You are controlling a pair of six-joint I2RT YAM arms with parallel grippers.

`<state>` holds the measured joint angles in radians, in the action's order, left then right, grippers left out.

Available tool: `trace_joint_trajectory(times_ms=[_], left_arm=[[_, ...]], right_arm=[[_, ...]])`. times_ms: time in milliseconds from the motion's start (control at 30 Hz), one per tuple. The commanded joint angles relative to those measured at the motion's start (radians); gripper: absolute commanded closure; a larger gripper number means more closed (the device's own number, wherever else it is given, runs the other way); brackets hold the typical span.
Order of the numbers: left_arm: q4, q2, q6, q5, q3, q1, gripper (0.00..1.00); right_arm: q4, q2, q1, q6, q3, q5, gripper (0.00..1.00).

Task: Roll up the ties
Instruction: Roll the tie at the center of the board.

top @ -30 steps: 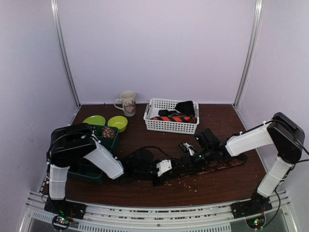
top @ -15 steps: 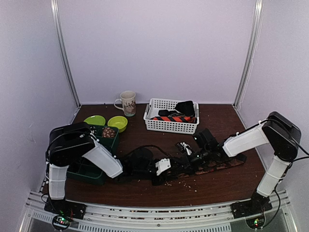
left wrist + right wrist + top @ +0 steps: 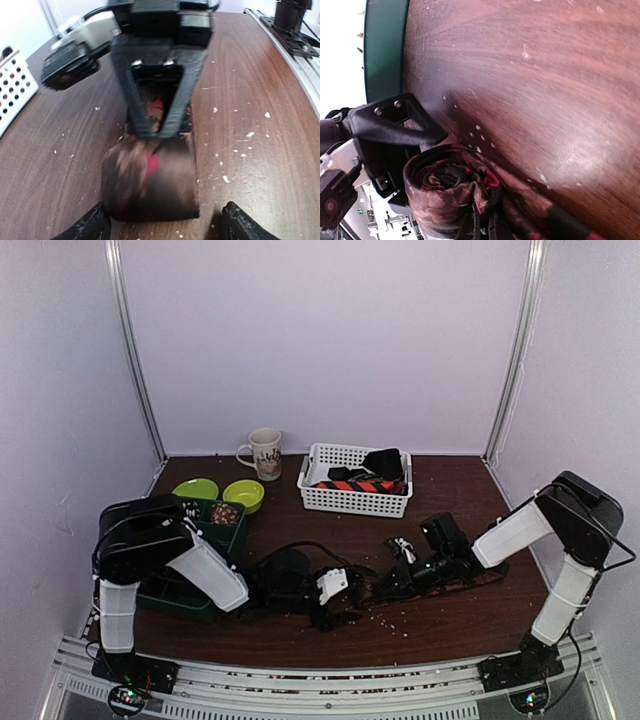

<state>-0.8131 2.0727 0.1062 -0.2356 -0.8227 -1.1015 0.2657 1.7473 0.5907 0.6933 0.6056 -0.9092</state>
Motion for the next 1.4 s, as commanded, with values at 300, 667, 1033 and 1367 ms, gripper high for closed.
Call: trace_joint_trajectory(times_ms=[300,667,1033,1367], left_arm=[[-0.152,0.126,-0.138,-0.008,-0.133,-0.008,0.27],[-0.048,0.089,-0.056,-0.055,-0.002,0.009,0.82],[0.051,0.063,0.046,-0.067,0.021,0.025,0.84],[0.053,0.064,0.028,-0.064,0.011,0.025,0.84]], right_arm=[[-0.125,0.025,-0.009,-0.041,-0.029,0.113,1.0],[-0.342,-0.251,-0.009,-0.221,0.029,0.222,0.57],[-0.722,-0.177,-0.008,-0.383,0.261,0.47,0.48],[-0.759,-0.129,-0.007,-0.389,0.216,0.381,0.69]])
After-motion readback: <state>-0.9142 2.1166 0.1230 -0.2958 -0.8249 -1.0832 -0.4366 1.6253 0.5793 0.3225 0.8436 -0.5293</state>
